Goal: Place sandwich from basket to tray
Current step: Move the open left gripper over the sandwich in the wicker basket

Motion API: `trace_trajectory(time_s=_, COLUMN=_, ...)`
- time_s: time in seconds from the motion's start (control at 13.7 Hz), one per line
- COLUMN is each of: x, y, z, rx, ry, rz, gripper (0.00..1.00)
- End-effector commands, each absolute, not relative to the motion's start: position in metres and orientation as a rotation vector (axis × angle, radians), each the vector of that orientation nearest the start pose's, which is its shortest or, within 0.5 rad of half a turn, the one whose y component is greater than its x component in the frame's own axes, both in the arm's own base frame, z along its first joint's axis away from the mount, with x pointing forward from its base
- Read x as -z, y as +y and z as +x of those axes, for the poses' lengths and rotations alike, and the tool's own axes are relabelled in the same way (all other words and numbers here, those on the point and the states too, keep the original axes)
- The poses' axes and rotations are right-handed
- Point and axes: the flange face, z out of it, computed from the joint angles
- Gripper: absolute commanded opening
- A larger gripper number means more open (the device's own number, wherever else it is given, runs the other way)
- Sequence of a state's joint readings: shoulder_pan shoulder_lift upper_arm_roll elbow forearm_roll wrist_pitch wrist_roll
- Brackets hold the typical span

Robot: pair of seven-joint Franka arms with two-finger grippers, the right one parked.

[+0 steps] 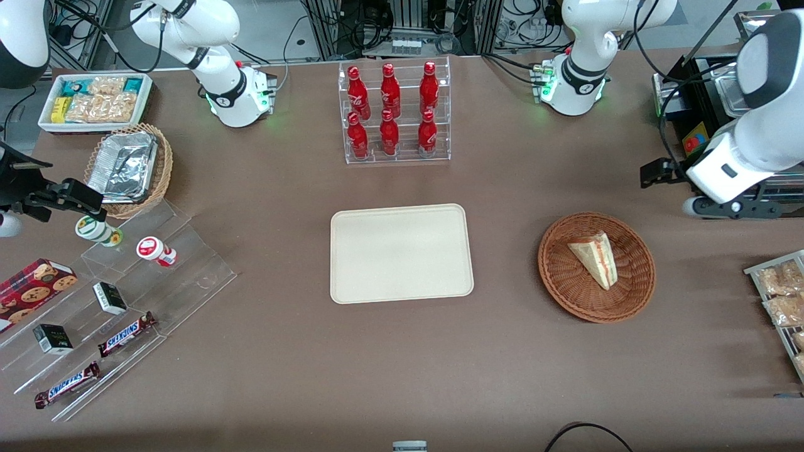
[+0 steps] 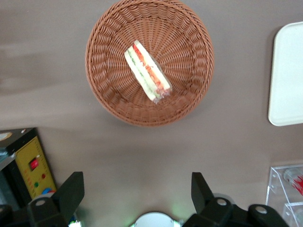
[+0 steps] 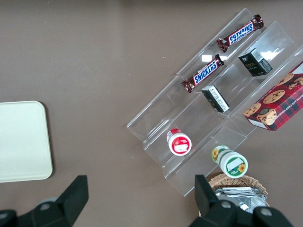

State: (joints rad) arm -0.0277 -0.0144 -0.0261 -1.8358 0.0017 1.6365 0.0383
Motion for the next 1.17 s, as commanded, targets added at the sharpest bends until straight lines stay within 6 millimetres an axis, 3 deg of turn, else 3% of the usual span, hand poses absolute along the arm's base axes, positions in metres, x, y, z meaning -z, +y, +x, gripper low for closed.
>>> trace_trajectory(time_s=0.0, x=-0.49, y=-0.03, z=0.519, rx=-0.218, ry=0.145, rz=-3.116, gripper=1.0)
trace_trajectory(time_s=0.51, x=-0.411, y=-0.036, z=0.513, rx=-0.061, ry=0.095, rz=-3.12, gripper=1.0)
trace_trajectory(time_s=0.8, x=-0.391, y=-0.035, z=0.519, rx=-0.044, ry=0.087, rz=-3.123, gripper=1.0)
trace_trajectory(time_s=1.1, x=-0.377, y=-0.036, z=0.525, rx=-0.024, ry=-0.128, rz=-3.123, gripper=1.0)
